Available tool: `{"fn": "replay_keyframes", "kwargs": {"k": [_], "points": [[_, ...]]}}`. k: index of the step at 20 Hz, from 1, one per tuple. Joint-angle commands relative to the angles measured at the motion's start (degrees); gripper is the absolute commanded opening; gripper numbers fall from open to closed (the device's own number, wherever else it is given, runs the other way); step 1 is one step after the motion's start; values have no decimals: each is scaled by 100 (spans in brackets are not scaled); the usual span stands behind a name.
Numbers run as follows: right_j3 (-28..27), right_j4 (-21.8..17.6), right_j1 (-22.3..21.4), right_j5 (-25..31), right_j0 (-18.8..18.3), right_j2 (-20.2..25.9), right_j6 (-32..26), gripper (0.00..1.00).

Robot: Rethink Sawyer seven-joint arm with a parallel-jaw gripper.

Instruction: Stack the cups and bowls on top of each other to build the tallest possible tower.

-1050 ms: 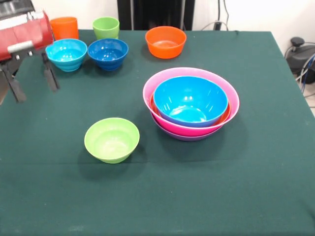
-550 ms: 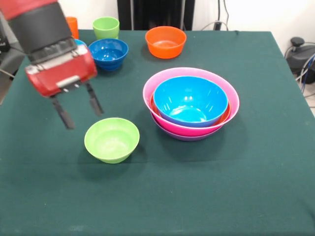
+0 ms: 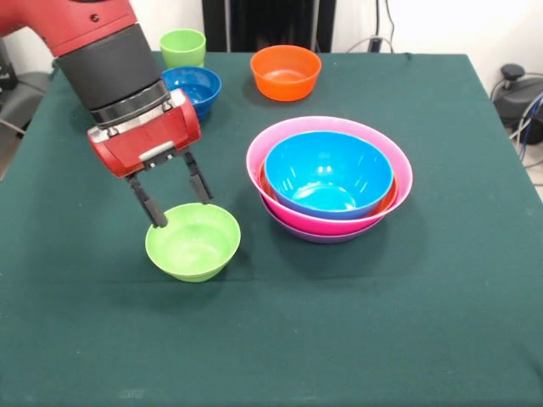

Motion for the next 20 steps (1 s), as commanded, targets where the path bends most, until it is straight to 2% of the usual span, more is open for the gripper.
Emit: {"fn": "replay_keyframes", "kwargs": {"k": [1,4,11,16,18,20], "points": [[17,94,464,406,126,-343,-752,100],[-46,151,656,381,104,-356,-830,100],[116,274,659,384,74,-380,-597,100],[243,213,355,342,94,-343,-488,100],[169,180,316,383,94,-327,-606,100],[157,-21,165,144,91,-233,-775,100]]}}
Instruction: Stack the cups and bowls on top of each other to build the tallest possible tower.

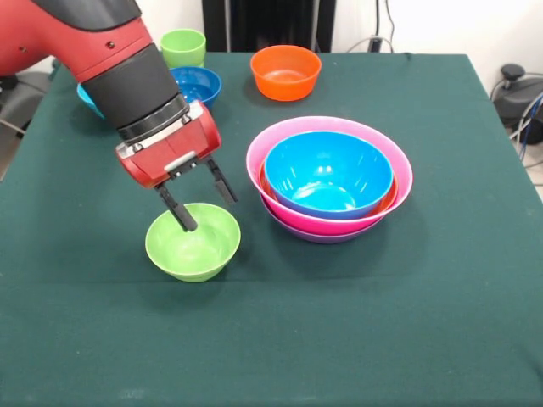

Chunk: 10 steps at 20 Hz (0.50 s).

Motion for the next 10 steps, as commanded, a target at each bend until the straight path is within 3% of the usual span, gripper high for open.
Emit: {"fn": "replay_keyframes", "kwargs": {"k": [1,7,10], "points": [[107,-386,-382,-9,189,-163,-881,100],[125,-938,-870,-435,221,245,-1499,100],[195,-910,-1025,-205,329,131,-1159,100]]}}
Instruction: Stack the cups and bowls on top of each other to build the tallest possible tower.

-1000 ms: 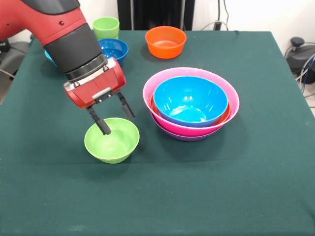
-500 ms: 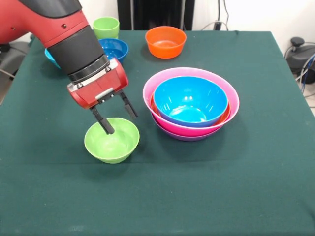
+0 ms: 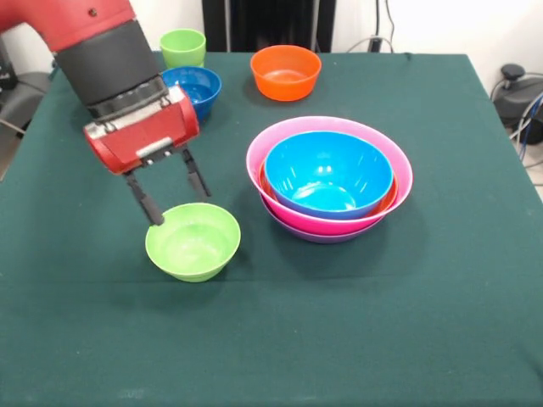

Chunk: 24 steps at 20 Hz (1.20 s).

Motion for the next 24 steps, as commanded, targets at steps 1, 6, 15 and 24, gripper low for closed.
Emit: {"fn": "replay_keyframes", "kwargs": {"k": [1,6,15,24], "points": [[282,-485,-606,-124,355,-80,-942,100],[674,-519,-768,-482,428,-254,-300,100],[-2,47,-215,360,958,-740,-102,100],[-822,688,-211,1970,1661,-1507,151,100]]}}
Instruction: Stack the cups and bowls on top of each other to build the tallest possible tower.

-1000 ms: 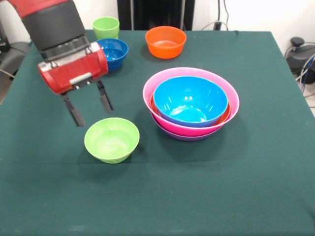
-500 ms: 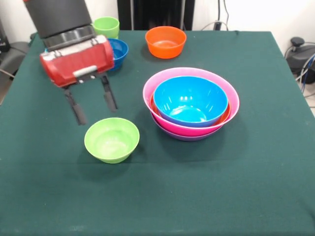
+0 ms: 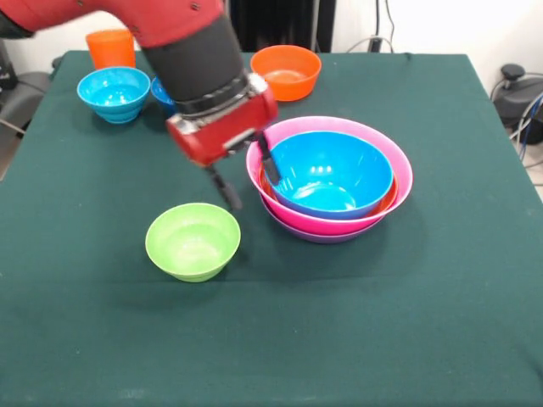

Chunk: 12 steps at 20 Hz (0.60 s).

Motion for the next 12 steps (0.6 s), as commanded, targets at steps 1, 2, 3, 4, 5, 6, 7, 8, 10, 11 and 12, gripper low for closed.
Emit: {"fn": "replay_keyframes", "kwargs": {"k": [1,2,3,4,5,6,7,8,10,11,12], "points": [[-747,185,312,1279,518,-850,142,100],[-785,198,328,1297,538,-857,116,100],[-824,211,344,1315,558,-864,91,100],[-831,229,360,1304,556,-857,71,100],[-796,246,370,1242,544,-852,81,100],[-756,432,459,1326,496,-835,170,100],[-716,618,547,1410,448,-818,260,100],[-665,878,668,1572,391,-800,376,100],[-627,1200,807,1811,351,-801,479,100],[-615,1236,793,1799,362,-833,482,100],[-603,1272,778,1786,373,-864,484,100]]}}
